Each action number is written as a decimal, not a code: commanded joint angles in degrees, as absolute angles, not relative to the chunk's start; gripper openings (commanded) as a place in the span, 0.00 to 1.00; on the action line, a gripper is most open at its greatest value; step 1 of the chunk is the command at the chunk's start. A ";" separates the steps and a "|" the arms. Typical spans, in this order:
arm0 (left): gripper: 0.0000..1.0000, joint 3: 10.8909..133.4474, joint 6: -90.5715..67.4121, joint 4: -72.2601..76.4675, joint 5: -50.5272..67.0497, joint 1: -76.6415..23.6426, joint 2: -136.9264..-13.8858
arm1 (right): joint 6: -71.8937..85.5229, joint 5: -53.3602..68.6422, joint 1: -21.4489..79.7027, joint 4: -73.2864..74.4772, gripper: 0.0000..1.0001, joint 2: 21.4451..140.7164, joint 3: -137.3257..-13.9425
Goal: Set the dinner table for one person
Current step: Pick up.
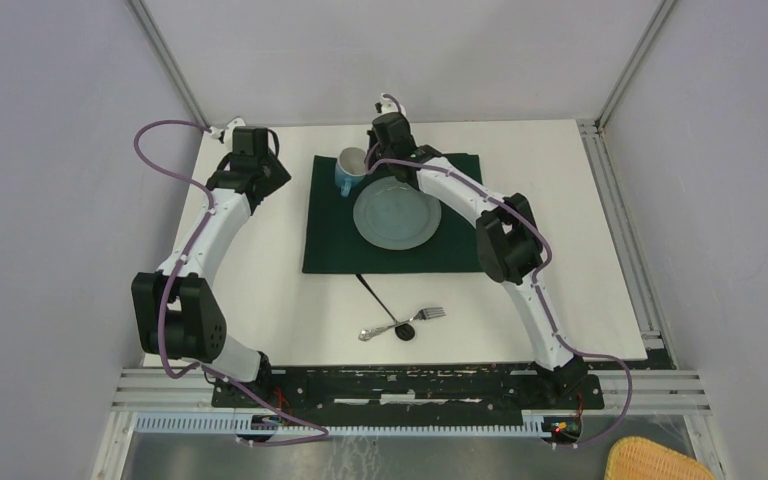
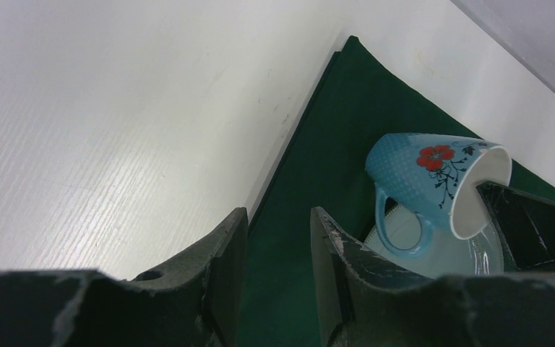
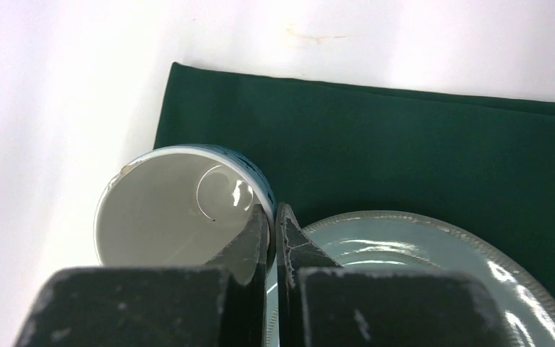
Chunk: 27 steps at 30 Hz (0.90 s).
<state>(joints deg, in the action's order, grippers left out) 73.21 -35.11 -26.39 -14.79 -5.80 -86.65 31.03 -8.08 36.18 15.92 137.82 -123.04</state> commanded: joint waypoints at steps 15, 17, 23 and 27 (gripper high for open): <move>0.45 73.17 -35.24 -23.55 -13.60 -5.55 -86.88 | 31.06 -13.71 29.08 8.01 0.00 125.46 -116.98; 0.45 73.13 -35.24 -23.59 -13.54 -5.59 -86.84 | 30.63 -14.04 28.26 7.93 0.00 124.53 -115.96; 0.45 72.97 -35.75 -23.03 -12.71 -5.54 -87.08 | 28.85 -15.75 26.22 8.95 0.00 121.54 -113.16; 0.45 72.64 -36.16 -22.42 -12.16 -5.67 -86.94 | 27.86 -16.65 24.66 10.76 0.00 119.54 -111.79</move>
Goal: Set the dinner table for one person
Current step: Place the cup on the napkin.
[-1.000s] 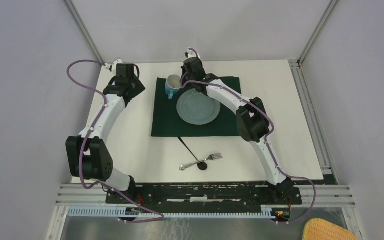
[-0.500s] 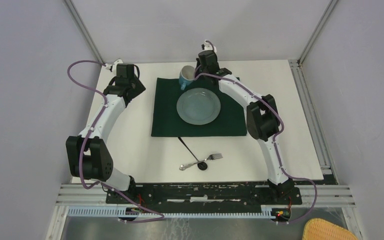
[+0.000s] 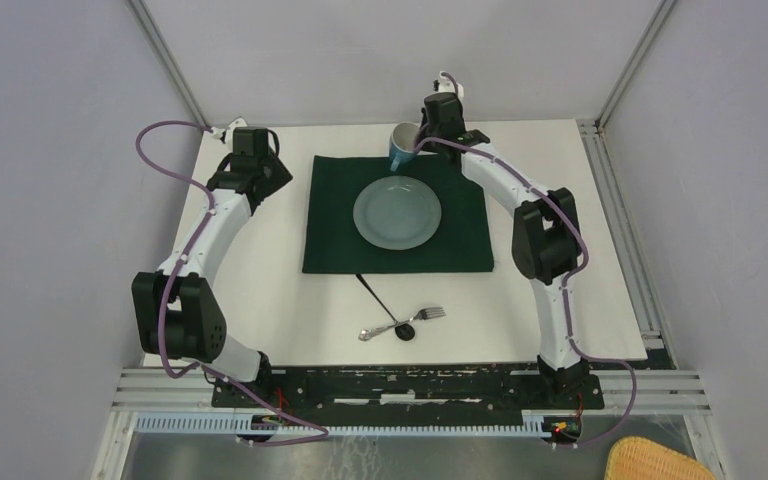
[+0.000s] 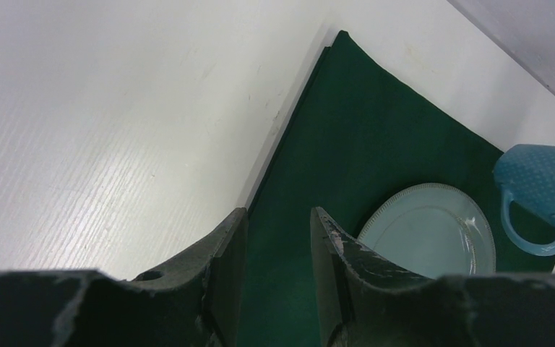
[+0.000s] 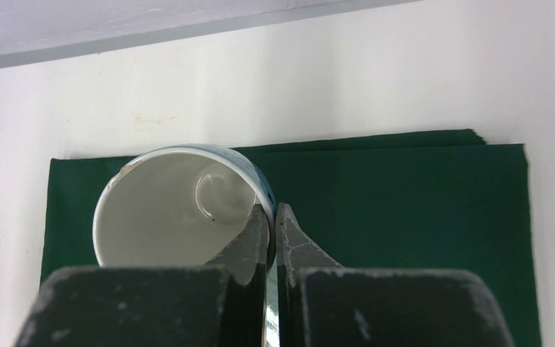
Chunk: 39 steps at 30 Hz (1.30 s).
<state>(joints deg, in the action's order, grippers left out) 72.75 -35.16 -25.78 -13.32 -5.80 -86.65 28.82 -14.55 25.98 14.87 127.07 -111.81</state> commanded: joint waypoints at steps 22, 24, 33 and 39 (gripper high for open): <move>0.45 68.59 -38.92 -18.46 -7.69 -5.68 -84.89 | 19.79 -22.61 19.28 32.66 0.00 113.56 -113.47; 0.45 68.33 -38.98 -17.94 -7.23 -5.74 -84.66 | 19.61 -23.01 19.04 35.52 0.00 113.55 -114.94; 0.45 67.66 -38.94 -17.58 -6.59 -5.74 -83.99 | 19.15 -23.87 18.31 38.73 0.00 112.99 -113.56; 0.44 66.89 -38.60 -17.81 -6.77 -5.76 -83.19 | 19.85 -22.81 17.51 36.29 0.00 113.91 -111.03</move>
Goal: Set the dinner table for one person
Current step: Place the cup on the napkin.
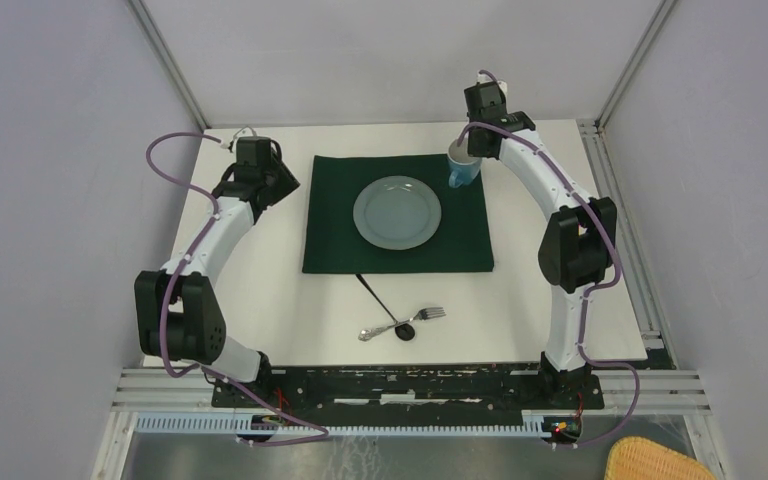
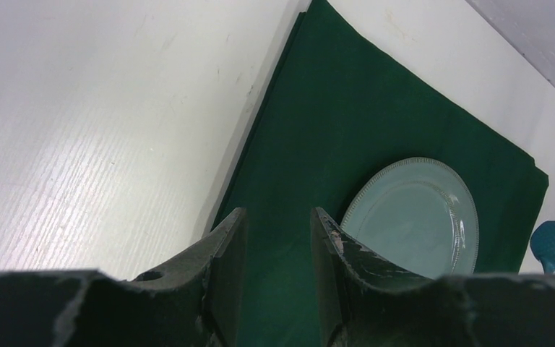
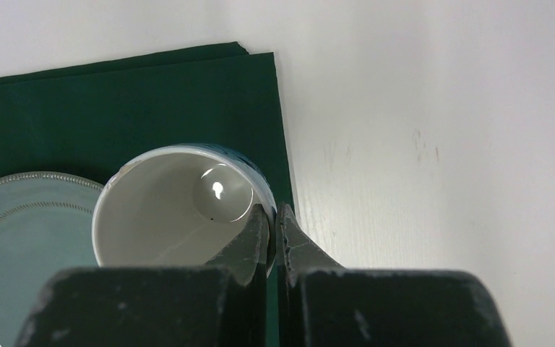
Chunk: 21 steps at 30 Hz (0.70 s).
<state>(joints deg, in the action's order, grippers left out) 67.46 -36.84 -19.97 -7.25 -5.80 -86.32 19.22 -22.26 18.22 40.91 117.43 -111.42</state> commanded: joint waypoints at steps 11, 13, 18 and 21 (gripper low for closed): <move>0.45 67.23 -38.01 -19.02 -7.58 -5.80 -83.14 | 21.68 -19.60 16.46 31.24 0.00 116.29 -108.54; 0.45 67.44 -37.85 -19.15 -7.58 -5.89 -83.30 | 21.66 -18.16 16.44 29.78 0.00 116.53 -107.91; 0.44 68.43 -37.54 -19.97 -8.18 -6.09 -83.84 | 21.53 -16.38 16.03 29.73 0.00 118.12 -108.80; 0.45 68.72 -37.44 -20.04 -8.52 -6.07 -83.91 | 21.45 -15.60 15.73 29.11 0.00 118.68 -108.67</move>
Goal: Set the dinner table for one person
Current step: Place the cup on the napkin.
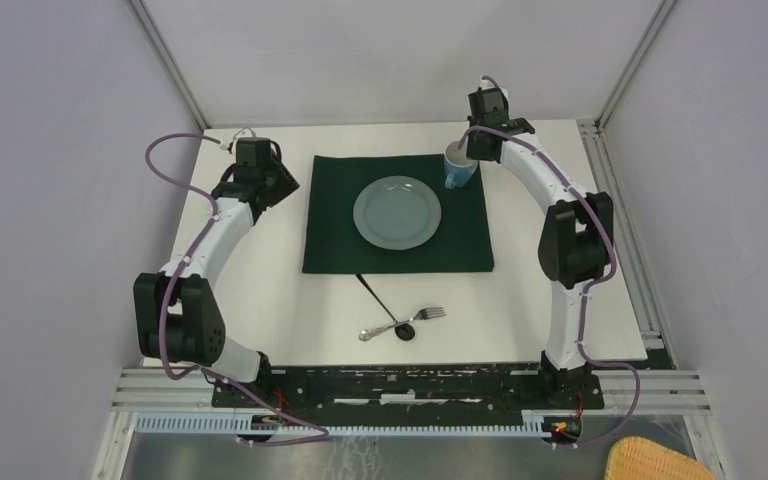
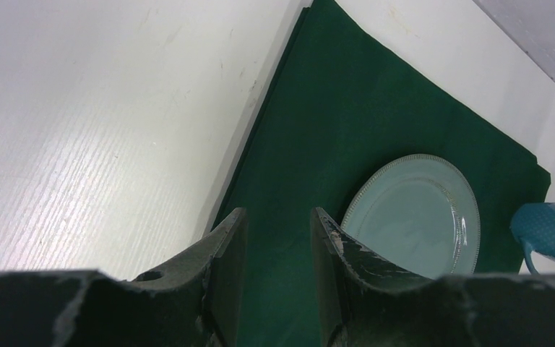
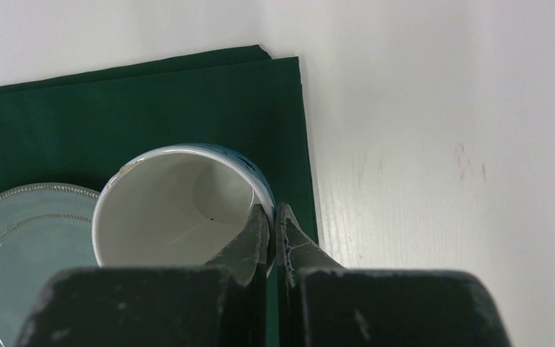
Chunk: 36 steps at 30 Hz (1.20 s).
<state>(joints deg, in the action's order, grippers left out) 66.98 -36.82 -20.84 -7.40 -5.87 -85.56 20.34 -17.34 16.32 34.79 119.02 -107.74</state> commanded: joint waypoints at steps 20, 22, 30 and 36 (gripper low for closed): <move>0.44 69.52 -37.99 -20.42 -9.49 -6.90 -85.25 | 19.28 -9.84 12.32 27.76 0.00 122.17 -110.70; 0.45 69.57 -37.97 -20.47 -9.55 -7.03 -85.25 | 18.39 -7.79 11.87 27.60 0.00 122.33 -111.34; 0.45 69.96 -37.73 -20.91 -9.77 -7.16 -85.34 | 16.13 -0.77 10.07 31.58 0.00 125.27 -117.81; 0.45 70.05 -37.84 -20.84 -9.59 -7.25 -85.52 | 13.67 -0.18 10.02 33.15 0.00 125.40 -118.35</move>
